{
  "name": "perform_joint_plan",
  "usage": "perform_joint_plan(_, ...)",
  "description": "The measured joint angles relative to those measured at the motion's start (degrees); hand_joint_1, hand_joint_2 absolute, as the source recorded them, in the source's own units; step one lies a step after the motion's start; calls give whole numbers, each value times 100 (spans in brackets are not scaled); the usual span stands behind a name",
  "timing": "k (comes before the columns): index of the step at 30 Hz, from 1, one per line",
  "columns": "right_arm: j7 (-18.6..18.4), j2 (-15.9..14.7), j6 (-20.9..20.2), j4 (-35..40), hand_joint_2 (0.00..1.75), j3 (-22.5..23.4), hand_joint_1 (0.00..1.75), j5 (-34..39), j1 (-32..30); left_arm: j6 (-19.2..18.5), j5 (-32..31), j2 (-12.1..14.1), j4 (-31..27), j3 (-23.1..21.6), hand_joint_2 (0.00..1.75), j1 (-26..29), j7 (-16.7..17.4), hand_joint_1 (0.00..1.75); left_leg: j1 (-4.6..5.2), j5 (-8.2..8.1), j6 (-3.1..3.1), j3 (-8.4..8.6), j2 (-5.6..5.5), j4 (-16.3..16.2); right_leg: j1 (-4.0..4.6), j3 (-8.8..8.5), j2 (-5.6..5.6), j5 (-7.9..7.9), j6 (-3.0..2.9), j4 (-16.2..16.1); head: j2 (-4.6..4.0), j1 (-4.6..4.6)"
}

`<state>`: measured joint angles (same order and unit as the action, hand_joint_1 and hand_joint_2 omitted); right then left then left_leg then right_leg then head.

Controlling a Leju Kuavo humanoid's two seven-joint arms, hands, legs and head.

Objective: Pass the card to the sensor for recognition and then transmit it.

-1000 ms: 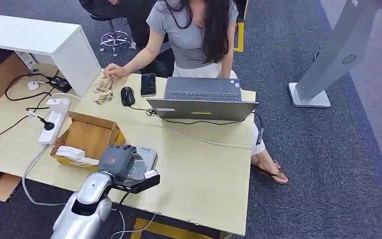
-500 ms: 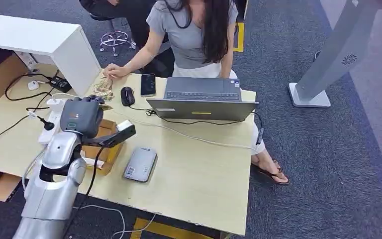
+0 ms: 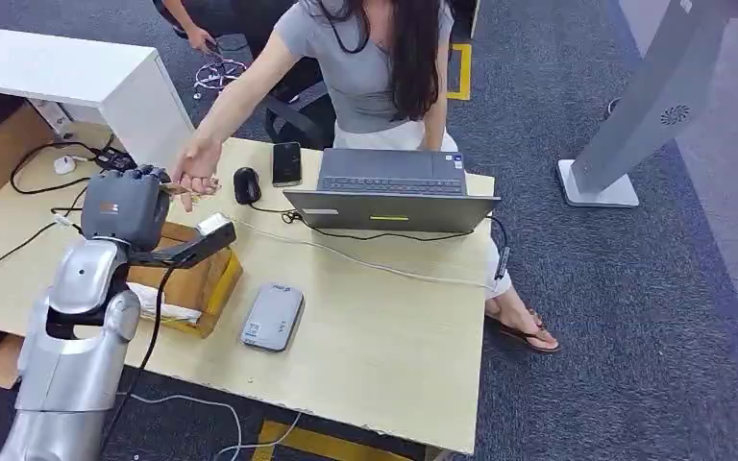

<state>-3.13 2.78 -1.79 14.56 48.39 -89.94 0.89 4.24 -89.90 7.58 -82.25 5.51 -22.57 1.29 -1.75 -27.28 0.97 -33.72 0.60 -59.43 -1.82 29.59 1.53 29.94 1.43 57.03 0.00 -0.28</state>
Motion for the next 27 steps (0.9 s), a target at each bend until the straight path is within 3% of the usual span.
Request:
perform_joint_plan(22, -31, -11, -4, -7, 0, -39, 0, 0, 4, -63, -7, 157, 68, -101, 175, -329, 275, 175, 0, -1, 0, -4, 7, -1, 0, 9, -8, 0, 0, 0, 0, -2)
perform_joint_plan(23, -31, -13, -2, -7, 0, -59, 0, 0, 2, -57, -7, 166, 79, -129, 175, -356, 278, 0, 0, -1, -1, -4, 7, -1, 0, 9, -8, 0, 0, 0, 0, 0)
perform_joint_plan(27, -31, -20, 0, -13, 0, -111, 0, 0, 2, -13, -7, 188, 92, -219, 175, -396, 328, 0, 0, -1, -1, -4, 7, -1, 0, 10, -7, 0, 0, -1, 0, 0)
